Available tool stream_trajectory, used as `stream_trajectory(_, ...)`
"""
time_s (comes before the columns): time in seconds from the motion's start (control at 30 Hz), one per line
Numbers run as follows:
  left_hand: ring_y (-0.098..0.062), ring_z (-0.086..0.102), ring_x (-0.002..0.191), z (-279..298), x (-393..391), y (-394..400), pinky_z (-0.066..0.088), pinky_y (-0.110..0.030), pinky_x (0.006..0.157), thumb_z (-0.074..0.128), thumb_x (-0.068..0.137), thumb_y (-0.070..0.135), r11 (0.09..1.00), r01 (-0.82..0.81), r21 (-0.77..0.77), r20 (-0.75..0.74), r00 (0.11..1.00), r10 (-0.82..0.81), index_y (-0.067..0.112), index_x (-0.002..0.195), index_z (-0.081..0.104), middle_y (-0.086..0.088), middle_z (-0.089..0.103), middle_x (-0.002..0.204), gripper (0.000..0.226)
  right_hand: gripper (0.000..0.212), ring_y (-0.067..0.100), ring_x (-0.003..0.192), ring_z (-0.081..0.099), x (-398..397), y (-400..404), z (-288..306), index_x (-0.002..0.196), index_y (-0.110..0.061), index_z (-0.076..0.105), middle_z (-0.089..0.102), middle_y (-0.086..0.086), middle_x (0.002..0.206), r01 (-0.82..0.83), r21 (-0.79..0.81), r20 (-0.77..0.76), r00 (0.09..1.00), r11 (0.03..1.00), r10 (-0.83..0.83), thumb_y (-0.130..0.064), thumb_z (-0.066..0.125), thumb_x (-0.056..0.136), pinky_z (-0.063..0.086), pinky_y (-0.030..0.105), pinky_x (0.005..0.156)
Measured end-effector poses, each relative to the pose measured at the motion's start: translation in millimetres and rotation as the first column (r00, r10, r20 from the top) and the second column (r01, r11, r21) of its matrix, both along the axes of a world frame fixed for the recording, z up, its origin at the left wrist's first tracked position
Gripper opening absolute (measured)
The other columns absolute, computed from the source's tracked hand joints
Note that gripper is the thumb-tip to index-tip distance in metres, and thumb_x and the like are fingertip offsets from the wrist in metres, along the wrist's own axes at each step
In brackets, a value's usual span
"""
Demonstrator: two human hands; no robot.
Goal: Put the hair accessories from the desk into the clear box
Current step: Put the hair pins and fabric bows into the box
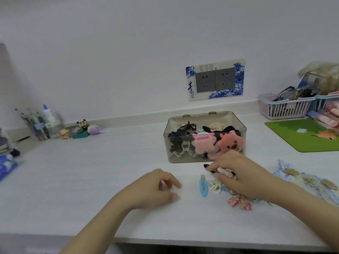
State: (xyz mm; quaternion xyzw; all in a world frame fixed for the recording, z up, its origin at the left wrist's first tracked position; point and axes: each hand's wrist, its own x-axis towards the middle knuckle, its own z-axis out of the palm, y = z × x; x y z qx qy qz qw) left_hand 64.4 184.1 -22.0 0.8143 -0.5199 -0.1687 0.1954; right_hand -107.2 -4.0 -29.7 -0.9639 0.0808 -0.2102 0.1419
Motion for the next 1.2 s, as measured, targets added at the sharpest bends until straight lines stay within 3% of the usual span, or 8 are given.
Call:
stream_trajectory(0.27,-0.004,0.054,0.071,-9.2,3.7,-17.3,0.045,-0.017,0.070,0.074,0.077,0.021,0.991,-0.032,-0.130,-0.115,0.993,0.017,0.031,0.081,0.070,0.000,0.068,0.091,0.012,0.024,0.008,0.110,0.053,12.1,-5.9,6.2,0.109,-0.028,0.067,0.065,-0.013,0.115,0.071,0.074,-0.097,0.993,0.995,-0.064,-0.028,0.055,0.088,0.041,0.024,0.094)
stream_trajectory(0.4,-0.006,0.053,0.071,-11.8,3.1,-43.7,0.045,-0.022,0.071,0.076,0.075,0.022,0.988,-0.004,-0.155,-0.110,0.994,-0.013,0.036,0.077,0.067,0.008,0.060,0.081,0.017,0.022,-0.002,0.095,0.055,18.8,-15.9,12.8,0.107,-0.026,0.069,0.066,-0.014,0.108,0.056,0.141,-0.100,0.994,0.988,-0.042,-0.025,0.058,0.087,0.042,0.005,0.080)
stream_trajectory(0.53,-0.005,0.049,0.067,-2.6,2.8,-67.2,0.042,-0.019,0.066,0.075,0.077,0.021,0.981,0.036,-0.192,-0.075,0.996,-0.051,0.031,0.081,0.068,0.012,0.053,0.076,0.013,0.020,-0.003,0.102,0.051,16.3,-31.6,21.4,0.102,-0.030,0.071,0.064,-0.013,0.101,0.079,0.176,-0.095,0.994,0.981,-0.063,-0.028,0.061,0.085,0.037,0.003,0.080)
stream_trajectory(0.67,-0.001,0.048,0.062,16.1,2.6,-90.2,0.042,-0.016,0.065,0.075,0.077,0.017,0.971,0.122,-0.206,-0.090,0.986,-0.143,0.029,0.083,0.068,0.012,0.055,0.072,0.015,0.019,-0.013,0.076,0.051,21.3,-35.4,30.0,0.099,-0.026,0.073,0.065,-0.020,0.088,0.034,0.160,-0.162,0.987,0.987,-0.008,-0.026,0.060,0.086,0.033,-0.005,0.067)
stream_trajectory(0.83,0.000,0.050,0.066,8.7,2.4,-103.8,0.042,-0.014,0.063,0.074,0.078,0.022,0.959,0.159,-0.233,-0.016,0.986,-0.167,0.025,0.089,0.073,0.014,0.055,0.074,0.012,0.016,-0.007,0.055,0.054,28.2,-37.6,26.0,0.093,-0.022,0.073,0.065,-0.025,0.063,0.048,0.242,-0.187,0.982,0.969,-0.002,-0.023,0.059,0.086,0.041,0.008,0.055)
stream_trajectory(0.93,-0.003,0.054,0.074,-2.0,9.0,-97.7,0.044,-0.017,0.070,0.072,0.078,0.022,0.962,0.184,-0.202,0.100,0.981,-0.167,0.029,0.091,0.072,0.014,0.054,0.080,0.014,0.021,-0.019,0.062,0.051,32.5,-34.9,12.9,0.103,-0.022,0.070,0.056,-0.025,0.066,0.076,0.193,-0.187,0.982,0.978,-0.040,-0.021,0.056,0.087,0.037,0.002,0.055)
stream_trajectory(1.03,-0.004,0.057,0.073,-4.4,14.8,-93.5,0.048,-0.021,0.071,0.074,0.077,0.021,0.968,0.186,-0.167,0.087,0.981,-0.173,0.034,0.085,0.071,0.014,0.056,0.080,0.015,0.026,-0.003,0.078,0.057,36.9,-29.8,3.5,0.106,-0.026,0.068,0.067,-0.014,0.088,0.118,0.091,-0.215,0.972,0.989,-0.096,-0.037,0.060,0.084,0.044,0.011,0.068)
stream_trajectory(1.2,-0.007,0.060,0.078,-5.0,20.0,-89.7,0.052,-0.035,0.080,0.075,0.076,0.025,0.984,0.155,-0.087,0.045,0.987,-0.151,0.031,0.085,0.072,0.013,0.060,0.081,0.012,0.027,0.008,0.079,0.058,39.6,-27.3,3.8,0.097,-0.030,0.070,0.058,-0.016,0.076,0.258,0.025,-0.234,0.941,0.966,-0.245,-0.048,0.064,0.078,0.042,0.020,0.061)
